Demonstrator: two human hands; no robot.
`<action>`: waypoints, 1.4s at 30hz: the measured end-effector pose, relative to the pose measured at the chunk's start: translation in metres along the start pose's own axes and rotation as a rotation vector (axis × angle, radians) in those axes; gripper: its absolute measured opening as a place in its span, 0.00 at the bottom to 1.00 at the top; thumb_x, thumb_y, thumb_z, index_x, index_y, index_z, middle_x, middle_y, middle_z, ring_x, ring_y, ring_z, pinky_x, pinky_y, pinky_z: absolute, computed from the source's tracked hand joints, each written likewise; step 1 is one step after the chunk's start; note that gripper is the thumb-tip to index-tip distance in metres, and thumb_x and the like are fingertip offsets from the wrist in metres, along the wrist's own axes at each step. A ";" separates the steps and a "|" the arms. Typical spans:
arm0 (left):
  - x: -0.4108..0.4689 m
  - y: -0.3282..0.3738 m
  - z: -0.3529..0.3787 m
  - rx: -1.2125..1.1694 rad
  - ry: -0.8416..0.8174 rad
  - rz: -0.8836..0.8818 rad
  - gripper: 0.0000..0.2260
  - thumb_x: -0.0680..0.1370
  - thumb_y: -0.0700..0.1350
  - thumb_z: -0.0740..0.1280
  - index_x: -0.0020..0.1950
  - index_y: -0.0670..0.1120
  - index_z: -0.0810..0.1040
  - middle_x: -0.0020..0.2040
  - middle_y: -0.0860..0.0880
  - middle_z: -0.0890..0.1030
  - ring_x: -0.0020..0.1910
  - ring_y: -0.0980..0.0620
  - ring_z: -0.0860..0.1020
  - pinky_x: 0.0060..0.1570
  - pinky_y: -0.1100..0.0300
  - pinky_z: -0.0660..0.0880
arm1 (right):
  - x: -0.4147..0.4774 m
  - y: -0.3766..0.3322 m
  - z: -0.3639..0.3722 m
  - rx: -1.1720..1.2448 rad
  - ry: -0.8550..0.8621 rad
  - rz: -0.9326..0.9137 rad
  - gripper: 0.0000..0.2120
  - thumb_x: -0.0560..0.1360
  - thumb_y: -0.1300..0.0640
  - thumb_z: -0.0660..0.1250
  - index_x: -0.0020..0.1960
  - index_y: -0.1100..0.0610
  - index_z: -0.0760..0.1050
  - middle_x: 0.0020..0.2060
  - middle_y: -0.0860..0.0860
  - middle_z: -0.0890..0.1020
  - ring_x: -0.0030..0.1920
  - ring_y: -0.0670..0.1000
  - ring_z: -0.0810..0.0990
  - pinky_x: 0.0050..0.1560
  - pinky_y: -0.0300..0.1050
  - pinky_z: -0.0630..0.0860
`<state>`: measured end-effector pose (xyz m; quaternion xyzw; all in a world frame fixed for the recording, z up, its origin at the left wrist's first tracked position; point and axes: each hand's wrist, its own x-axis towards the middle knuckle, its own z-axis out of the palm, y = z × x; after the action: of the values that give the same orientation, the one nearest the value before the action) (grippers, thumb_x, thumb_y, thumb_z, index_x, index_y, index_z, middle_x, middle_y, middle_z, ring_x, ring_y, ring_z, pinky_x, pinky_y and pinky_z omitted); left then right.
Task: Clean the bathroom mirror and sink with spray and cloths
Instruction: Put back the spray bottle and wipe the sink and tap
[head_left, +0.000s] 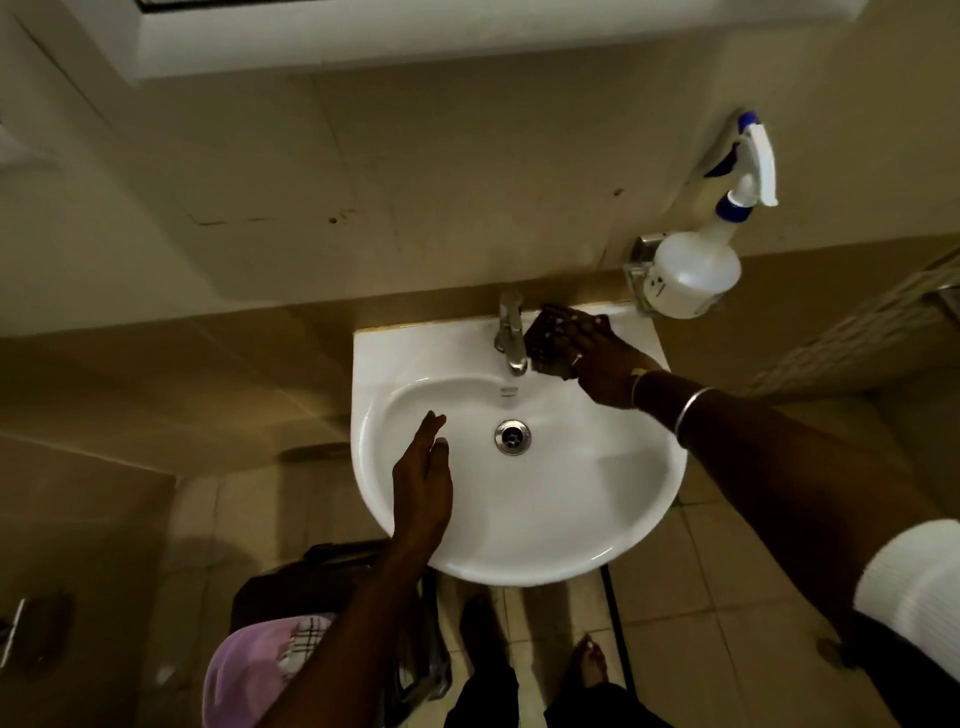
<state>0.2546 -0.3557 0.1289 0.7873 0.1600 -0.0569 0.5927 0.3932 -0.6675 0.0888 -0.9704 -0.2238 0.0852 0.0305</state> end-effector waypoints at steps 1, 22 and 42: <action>-0.001 -0.002 0.002 0.006 -0.002 0.002 0.18 0.85 0.41 0.59 0.73 0.53 0.75 0.74 0.55 0.74 0.73 0.57 0.70 0.72 0.61 0.65 | 0.003 0.006 -0.002 -0.051 -0.042 0.010 0.40 0.78 0.61 0.58 0.84 0.49 0.42 0.83 0.53 0.44 0.82 0.58 0.38 0.80 0.66 0.47; -0.018 -0.014 0.025 0.041 -0.086 0.026 0.17 0.85 0.41 0.60 0.73 0.51 0.75 0.75 0.53 0.73 0.74 0.58 0.68 0.71 0.64 0.62 | -0.079 0.031 0.018 0.415 0.165 0.547 0.32 0.78 0.56 0.56 0.82 0.47 0.59 0.82 0.55 0.57 0.79 0.64 0.61 0.79 0.59 0.60; -0.059 -0.010 0.025 0.153 -0.262 -0.015 0.17 0.84 0.40 0.59 0.71 0.48 0.77 0.77 0.50 0.71 0.76 0.52 0.67 0.76 0.59 0.61 | -0.184 -0.154 0.026 0.534 0.165 0.912 0.20 0.81 0.62 0.61 0.72 0.62 0.73 0.79 0.69 0.53 0.80 0.70 0.45 0.80 0.64 0.50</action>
<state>0.1983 -0.3881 0.1288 0.8146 0.0825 -0.1758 0.5466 0.1600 -0.6097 0.1063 -0.9310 0.2534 0.0674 0.2539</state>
